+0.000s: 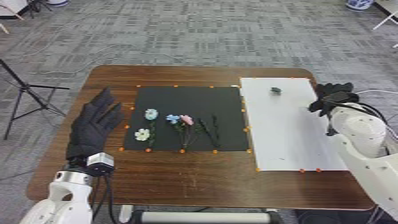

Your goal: Arrange flowers

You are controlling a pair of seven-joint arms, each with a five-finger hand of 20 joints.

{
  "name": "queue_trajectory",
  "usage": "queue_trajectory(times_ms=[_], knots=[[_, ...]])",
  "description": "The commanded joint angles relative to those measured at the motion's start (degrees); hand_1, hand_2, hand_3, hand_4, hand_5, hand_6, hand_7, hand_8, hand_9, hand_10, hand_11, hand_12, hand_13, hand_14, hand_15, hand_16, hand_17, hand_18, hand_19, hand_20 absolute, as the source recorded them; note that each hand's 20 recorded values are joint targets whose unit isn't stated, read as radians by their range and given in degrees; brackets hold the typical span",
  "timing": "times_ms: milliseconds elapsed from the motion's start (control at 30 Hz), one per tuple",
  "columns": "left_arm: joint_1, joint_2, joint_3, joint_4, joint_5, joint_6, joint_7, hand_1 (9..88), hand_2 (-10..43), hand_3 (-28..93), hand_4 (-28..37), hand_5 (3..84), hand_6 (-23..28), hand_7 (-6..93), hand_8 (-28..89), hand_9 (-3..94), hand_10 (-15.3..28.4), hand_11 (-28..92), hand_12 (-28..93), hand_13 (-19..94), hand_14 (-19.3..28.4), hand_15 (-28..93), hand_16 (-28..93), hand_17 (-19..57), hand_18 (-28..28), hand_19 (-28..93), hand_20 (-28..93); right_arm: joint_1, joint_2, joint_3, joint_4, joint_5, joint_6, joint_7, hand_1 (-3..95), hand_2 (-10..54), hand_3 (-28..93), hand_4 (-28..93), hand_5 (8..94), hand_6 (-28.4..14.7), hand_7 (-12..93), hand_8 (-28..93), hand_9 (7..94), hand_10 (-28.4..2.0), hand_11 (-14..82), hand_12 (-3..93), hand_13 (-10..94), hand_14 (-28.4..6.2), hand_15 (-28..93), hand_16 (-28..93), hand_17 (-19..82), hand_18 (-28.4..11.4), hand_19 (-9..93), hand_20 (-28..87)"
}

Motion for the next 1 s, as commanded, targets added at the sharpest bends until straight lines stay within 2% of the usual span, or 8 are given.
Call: queue_trajectory(times_ms=[33, 267, 433, 500, 567, 667, 833, 1000], knots=[[0.13, 0.32, 0.07, -0.14, 0.28, -0.53, 0.50, 23.4, 0.0, 61, -27.1, 26.3, 0.2, 15.7, -9, 21.1, 9.7, 11, 16, 19, 13.2, 8, 7, -12.3, 19.6, 41, 7, 0.85, -0.66, -2.28, 2.63, -2.85, 2.99, -1.74, 28.4, -9.5, 84, -28, 36.6, -5.0, 21, -11, 47.8, -10.7, 21.4, 17.6, 47, -7.7, 70, 18, 17, -19.5, 73, 46], [0.01, 0.22, 0.09, -0.06, 0.18, -0.49, 0.28, 23.4, 0.0, 61, -27.1, 26.3, 0.2, 15.7, -9, 21.1, 9.6, 11, 16, 19, 13.2, 8, 7, -12.3, 19.6, 40, 7, 1.95, -1.63, -4.11, 4.62, -5.72, 2.79, -2.41, 30.0, -9.5, 84, -28, 42.4, -1.9, 24, -14, 53.2, -8.8, 24.0, 17.5, 51, -6.6, 69, 21, 18, -19.2, 74, 46], [0.00, 0.24, 0.04, -0.14, 0.18, -0.48, 0.33, 23.3, -0.1, 61, -27.1, 26.3, 0.2, 15.7, -9, 21.0, 9.6, 11, 16, 19, 13.2, 8, 7, -12.3, 19.6, 41, 7, 2.06, -1.49, -5.61, 6.18, -6.48, 8.89, -3.76, 34.3, -9.5, 84, -28, 54.3, 1.8, 34, -14, 61.0, -8.6, 33.7, 22.1, 55, -6.2, 67, 23, 20, -18.3, 74, 46], [0.03, 0.26, 0.02, -0.19, 0.21, -0.40, 0.20, 23.4, 0.0, 61, -27.2, 26.3, 0.2, 15.7, -9, 21.1, 9.7, 11, 16, 19, 13.2, 8, 7, -12.3, 19.6, 40, 7, 1.90, -1.40, -5.65, 5.41, -4.01, 10.61, -5.15, 42.6, -7.6, 81, -28, 59.7, 2.2, 45, -3, 71.3, -6.8, 24.4, 40.0, 60, -4.6, 63, 32, 22, -18.2, 75, 46], [0.29, 0.23, -0.15, -0.37, 0.15, -0.26, 0.27, 23.4, -0.1, 61, -27.2, 26.3, 0.2, 15.7, -9, 21.1, 9.7, 11, 16, 19, 13.2, 8, 7, -12.3, 19.6, 40, 7, 2.13, -1.50, -6.05, 4.50, -3.62, 12.49, -6.90, 45.2, -6.0, 83, -27, 65.0, 2.5, 50, 4, 77.4, -6.3, 26.3, 49.5, 65, -5.0, 66, 37, 26, -18.2, 77, 47], [0.20, 0.41, -0.24, -0.43, 0.17, -0.14, 0.38, 23.4, 0.0, 61, -27.2, 26.3, 0.2, 15.7, -9, 21.1, 9.6, 11, 16, 19, 13.3, 8, 7, -12.3, 19.6, 40, 7, 3.84, -1.90, -8.38, 2.44, -2.05, 15.77, -8.40, 45.2, -6.7, 85, -24, 67.9, 1.9, 51, 5, 78.6, -6.0, 31.8, 53.7, 67, -6.3, 70, 37, 29, -18.5, 80, 48], [0.25, 0.56, -0.49, -0.63, 0.21, 0.02, 0.37, 23.4, -0.1, 61, -27.1, 26.3, 0.2, 15.7, -9, 21.2, 9.7, 11, 16, 19, 13.2, 8, 7, -12.3, 19.6, 40, 7, 8.16, -5.56, -14.42, -1.87, 0.59, 17.89, -10.33, 45.2, -7.8, 85, -23, 69.3, 1.4, 51, 5, 78.9, -6.3, 33.6, 54.3, 67, -6.6, 72, 37, 29, -18.5, 81, 48], [-1.01, 0.48, 0.35, -0.13, 0.24, -0.48, 0.19, 23.3, -0.1, 61, -27.2, 26.3, 0.3, 15.6, -9, 21.2, 9.7, 11, 16, 19, 13.1, 8, 7, -12.3, 19.6, 40, 7, 11.49, -10.78, -20.61, -3.49, 0.25, 19.49, -11.59, 45.5, -8.2, 84, -22, 69.4, 1.3, 51, 4, 79.0, -6.3, 33.6, 54.3, 67, -6.5, 72, 38, 29, -18.6, 81, 48]])
